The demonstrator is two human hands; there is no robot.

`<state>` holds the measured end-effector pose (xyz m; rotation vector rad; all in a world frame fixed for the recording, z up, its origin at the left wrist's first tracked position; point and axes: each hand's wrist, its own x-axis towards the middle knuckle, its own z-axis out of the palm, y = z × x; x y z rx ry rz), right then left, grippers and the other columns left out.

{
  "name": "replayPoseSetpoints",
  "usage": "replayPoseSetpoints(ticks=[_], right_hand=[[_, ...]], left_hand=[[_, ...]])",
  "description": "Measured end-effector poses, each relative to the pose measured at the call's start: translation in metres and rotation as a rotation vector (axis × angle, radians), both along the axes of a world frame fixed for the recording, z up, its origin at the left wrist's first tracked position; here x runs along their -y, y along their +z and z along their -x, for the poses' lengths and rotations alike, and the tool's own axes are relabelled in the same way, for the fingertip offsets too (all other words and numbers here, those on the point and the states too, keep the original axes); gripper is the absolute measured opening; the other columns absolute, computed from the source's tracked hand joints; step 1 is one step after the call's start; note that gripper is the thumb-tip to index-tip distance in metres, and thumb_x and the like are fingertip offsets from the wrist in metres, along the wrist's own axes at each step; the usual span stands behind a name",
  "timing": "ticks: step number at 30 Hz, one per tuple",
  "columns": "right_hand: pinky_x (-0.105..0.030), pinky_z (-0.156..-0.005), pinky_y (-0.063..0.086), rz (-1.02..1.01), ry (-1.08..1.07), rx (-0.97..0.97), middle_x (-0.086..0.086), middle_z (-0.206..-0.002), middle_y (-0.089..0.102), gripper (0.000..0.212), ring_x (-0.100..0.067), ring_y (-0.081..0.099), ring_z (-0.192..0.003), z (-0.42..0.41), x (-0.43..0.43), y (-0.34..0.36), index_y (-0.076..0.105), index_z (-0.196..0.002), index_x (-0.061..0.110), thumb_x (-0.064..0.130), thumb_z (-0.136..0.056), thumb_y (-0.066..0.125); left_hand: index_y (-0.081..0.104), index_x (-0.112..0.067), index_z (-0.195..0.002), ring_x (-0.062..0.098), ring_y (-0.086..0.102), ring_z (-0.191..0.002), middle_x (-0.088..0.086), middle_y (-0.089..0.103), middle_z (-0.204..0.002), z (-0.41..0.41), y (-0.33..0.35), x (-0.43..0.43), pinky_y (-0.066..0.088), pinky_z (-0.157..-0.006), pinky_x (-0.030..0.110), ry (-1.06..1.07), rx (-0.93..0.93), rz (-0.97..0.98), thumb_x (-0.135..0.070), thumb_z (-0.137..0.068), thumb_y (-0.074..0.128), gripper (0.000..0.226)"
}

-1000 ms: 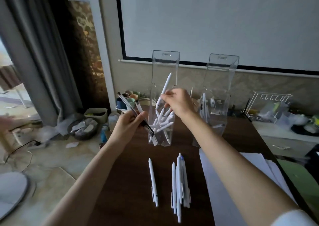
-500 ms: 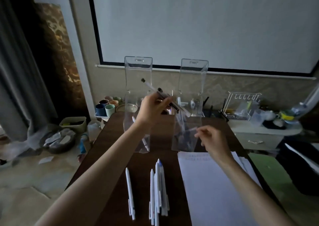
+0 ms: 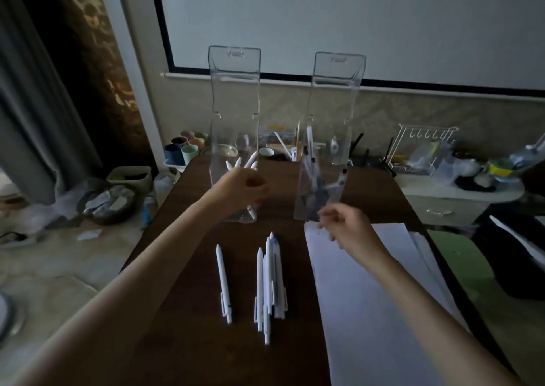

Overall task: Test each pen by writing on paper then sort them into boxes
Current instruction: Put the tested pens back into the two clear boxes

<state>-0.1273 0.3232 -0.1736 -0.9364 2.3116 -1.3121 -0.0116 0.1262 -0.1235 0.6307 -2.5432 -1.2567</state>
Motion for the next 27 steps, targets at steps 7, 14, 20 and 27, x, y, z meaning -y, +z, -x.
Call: replayPoseSetpoints(ticks=[7,14,20,27], right_hand=[[-0.03,-0.064,0.043,-0.391,0.131,-0.029,0.002,-0.073,0.058,0.045,-0.014,0.057,-0.07,-0.044,0.024,-0.023,0.061,-0.086,0.016,0.06,-0.081,0.058],[-0.027,-0.058,0.039,-0.573,0.088,-0.098,0.005,-0.067,0.05,0.037,-0.013,0.054,-0.065,-0.071,0.046,-0.034,0.048,-0.071,0.02,0.052,-0.08,0.064],[-0.023,-0.052,0.032,-0.441,0.129,0.163,0.002,-0.056,0.04,0.038,-0.009,0.041,-0.049,-0.061,0.049,-0.036,0.052,-0.068,0.013,0.045,-0.083,0.066],[-0.017,-0.041,0.029,-0.212,0.093,0.453,0.002,-0.059,0.044,0.03,-0.006,0.036,-0.042,-0.045,0.025,-0.036,0.057,-0.07,0.017,0.037,-0.093,0.056]], left_hand=[[0.052,-0.018,-0.087,0.012,0.055,-0.075,-0.005,0.055,-0.086,-0.086,-0.081,-0.011,0.045,-0.063,0.029,0.385,0.258,0.165,-0.065,-0.074,0.06,0.049],[0.053,-0.014,-0.099,0.015,0.055,-0.085,-0.001,0.053,-0.099,-0.083,-0.102,-0.03,0.045,-0.066,0.028,0.314,0.484,0.291,-0.08,-0.069,0.047,0.072],[0.052,-0.018,-0.091,0.011,0.054,-0.079,-0.005,0.053,-0.091,-0.071,-0.103,-0.046,0.043,-0.062,0.026,0.297,0.441,0.273,-0.079,-0.068,0.05,0.066],[0.047,-0.01,-0.111,0.015,0.056,-0.086,0.002,0.052,-0.108,-0.063,-0.096,-0.064,0.043,-0.062,0.024,0.25,0.486,0.307,-0.08,-0.066,0.05,0.083]])
